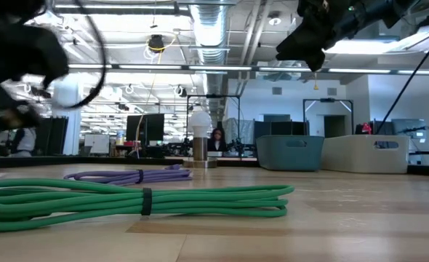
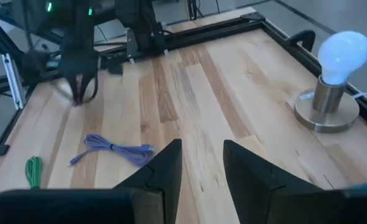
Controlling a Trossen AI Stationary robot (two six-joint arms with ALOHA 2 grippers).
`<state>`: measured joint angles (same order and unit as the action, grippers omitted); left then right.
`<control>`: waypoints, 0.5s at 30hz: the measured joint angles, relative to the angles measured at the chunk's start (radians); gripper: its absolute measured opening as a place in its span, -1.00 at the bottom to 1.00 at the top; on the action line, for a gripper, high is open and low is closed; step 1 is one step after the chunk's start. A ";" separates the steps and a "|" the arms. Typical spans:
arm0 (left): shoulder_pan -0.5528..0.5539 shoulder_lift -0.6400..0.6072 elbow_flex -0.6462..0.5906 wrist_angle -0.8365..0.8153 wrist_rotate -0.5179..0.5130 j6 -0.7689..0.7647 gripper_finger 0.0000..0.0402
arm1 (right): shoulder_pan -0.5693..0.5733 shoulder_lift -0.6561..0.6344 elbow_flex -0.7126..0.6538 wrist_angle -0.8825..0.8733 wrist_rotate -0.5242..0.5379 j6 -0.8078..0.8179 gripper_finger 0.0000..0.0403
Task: Pick & Place USB Port
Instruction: Put the braided red charger cable into the blue bin
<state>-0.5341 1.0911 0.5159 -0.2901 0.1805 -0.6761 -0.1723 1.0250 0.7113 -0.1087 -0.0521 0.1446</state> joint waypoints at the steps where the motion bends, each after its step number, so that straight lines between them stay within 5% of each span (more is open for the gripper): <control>1: 0.024 -0.034 0.000 -0.009 -0.021 0.038 -0.95 | -0.004 -0.014 0.000 -0.025 0.000 -0.006 -0.45; 15: 0.433 -0.292 0.001 0.150 -0.225 0.667 -0.95 | -0.035 -0.096 0.000 -0.134 0.001 -0.050 -0.45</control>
<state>-0.1008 0.7988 0.5167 -0.1396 -0.0441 -0.0095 -0.2068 0.9291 0.7116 -0.2429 -0.0510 0.0942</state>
